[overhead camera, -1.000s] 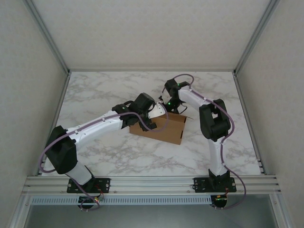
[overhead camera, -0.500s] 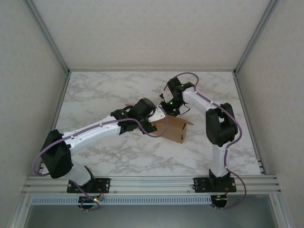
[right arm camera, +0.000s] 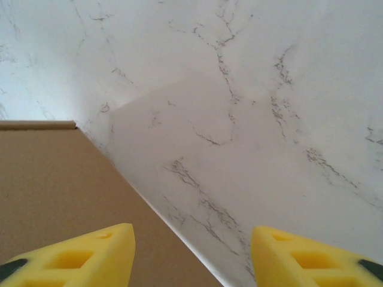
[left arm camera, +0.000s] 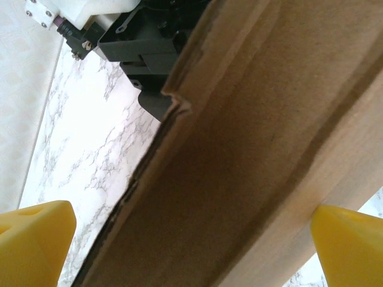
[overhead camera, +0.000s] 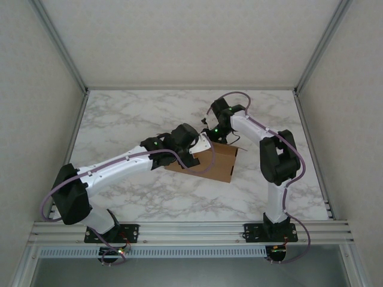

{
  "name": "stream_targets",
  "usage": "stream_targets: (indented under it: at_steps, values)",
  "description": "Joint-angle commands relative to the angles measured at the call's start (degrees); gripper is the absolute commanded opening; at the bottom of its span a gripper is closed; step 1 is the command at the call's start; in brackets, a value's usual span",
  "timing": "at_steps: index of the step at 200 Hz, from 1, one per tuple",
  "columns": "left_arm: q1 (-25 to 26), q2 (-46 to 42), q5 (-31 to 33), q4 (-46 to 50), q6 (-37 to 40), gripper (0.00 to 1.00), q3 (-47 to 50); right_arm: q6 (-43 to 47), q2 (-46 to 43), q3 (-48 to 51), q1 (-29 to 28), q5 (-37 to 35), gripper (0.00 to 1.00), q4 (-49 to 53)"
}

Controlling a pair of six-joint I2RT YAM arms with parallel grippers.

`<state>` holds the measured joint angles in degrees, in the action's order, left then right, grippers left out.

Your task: Fold the paper box

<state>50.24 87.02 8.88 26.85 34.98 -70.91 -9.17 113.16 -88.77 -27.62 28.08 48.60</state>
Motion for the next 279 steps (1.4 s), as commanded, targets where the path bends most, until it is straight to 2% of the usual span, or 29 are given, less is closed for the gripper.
stream_targets:
  at_steps: [1,54,147,211,279]
  values:
    - [0.7,-0.2,1.3,1.7,1.0,1.00,-2.3,1.5,-2.9,0.7,-0.5,1.7,0.54,0.5]
    - [1.9,1.9,1.7,6.9,1.6,1.00,-4.1,6.7,-4.1,1.6,-1.9,7.5,0.51,-1.3]
    - [2.2,-1.0,2.1,5.6,0.1,1.00,-7.9,5.6,-4.4,0.3,-1.8,5.0,0.52,-2.2]
    - [2.2,-2.4,4.0,3.4,-1.7,1.00,-3.4,4.4,-6.6,3.2,-2.3,5.7,0.51,-4.8]
    - [2.3,-4.6,-1.8,8.6,-0.7,1.00,-3.8,4.7,-8.1,4.6,-3.6,4.9,0.51,-5.0]
